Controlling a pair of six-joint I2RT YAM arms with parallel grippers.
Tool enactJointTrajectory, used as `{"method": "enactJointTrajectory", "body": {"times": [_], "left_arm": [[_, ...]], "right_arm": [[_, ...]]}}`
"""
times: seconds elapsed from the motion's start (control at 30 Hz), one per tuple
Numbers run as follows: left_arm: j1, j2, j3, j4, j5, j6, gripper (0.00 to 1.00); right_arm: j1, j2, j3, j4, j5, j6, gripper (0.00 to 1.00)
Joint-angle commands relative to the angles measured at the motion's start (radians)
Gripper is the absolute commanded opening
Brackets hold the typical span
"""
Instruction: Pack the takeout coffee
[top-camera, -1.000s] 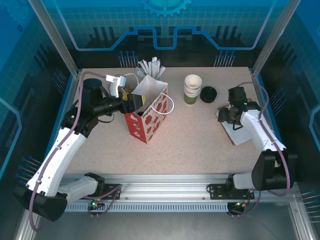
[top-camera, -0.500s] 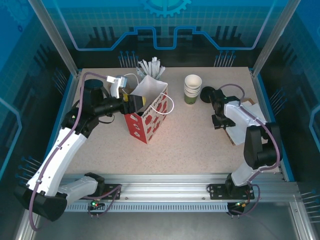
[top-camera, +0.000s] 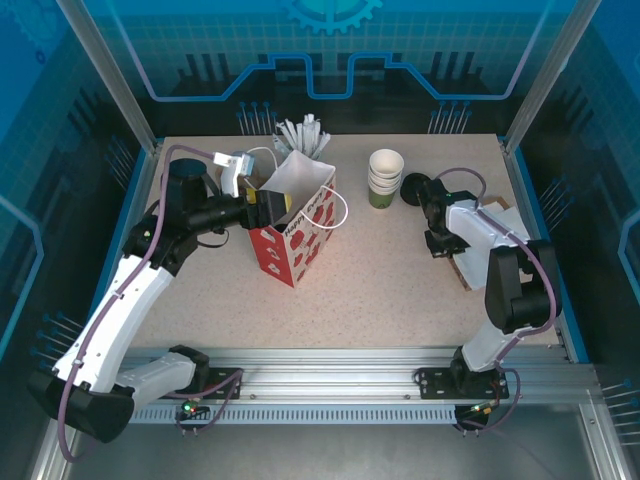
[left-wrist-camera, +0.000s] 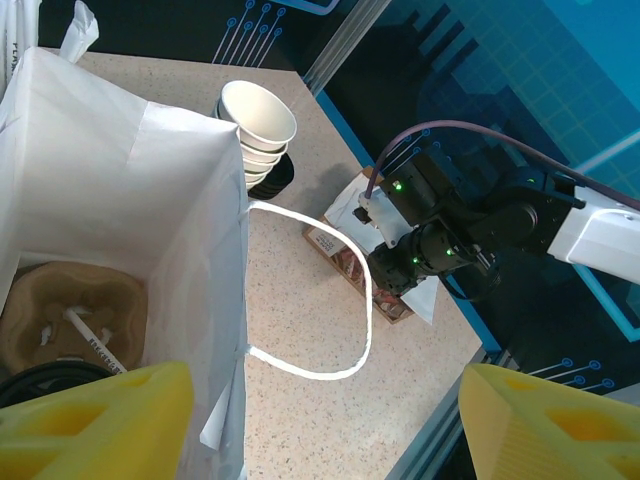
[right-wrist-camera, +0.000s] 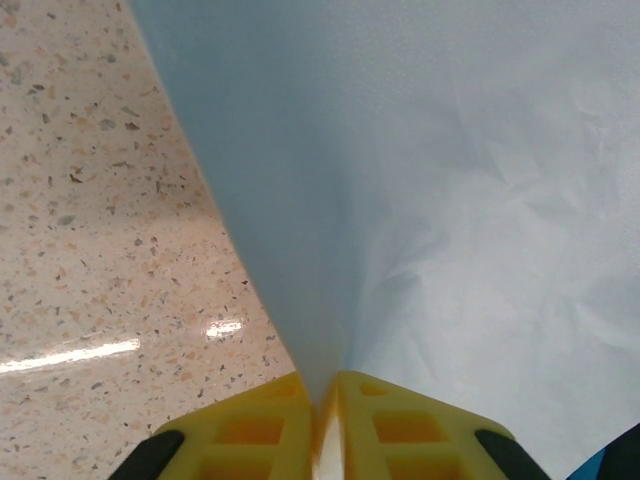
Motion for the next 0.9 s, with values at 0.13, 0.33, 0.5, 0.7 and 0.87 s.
{"method": "enactJointTrajectory", "body": {"times": [0.13,0.33,0.5,0.7,0.87], "left_arm": [[-0.011,-0.01,-0.004,-0.009,-0.005,0.013,0.72],[-0.02,-0.017,0.005,0.02,-0.002,-0.003,0.72],[-0.036,-0.011,0.015,0.052,-0.007,-0.018,0.72],[-0.137,0.024,0.089,0.07,-0.058,0.011,0.72],[-0.28,0.076,0.177,0.091,-0.149,0.075,0.72]], "right_arm": [[0.0,-0.096,0.057,-0.069,0.008,0.007,0.05],[-0.04,-0.254,0.136,-0.095,-0.119,-0.026,0.0],[-0.043,-0.392,0.274,-0.12,-0.3,-0.025,0.0],[-0.01,-0.5,0.405,0.003,-0.588,0.141,0.0],[0.066,-0.529,0.403,0.206,-0.656,0.339,0.0]]}}
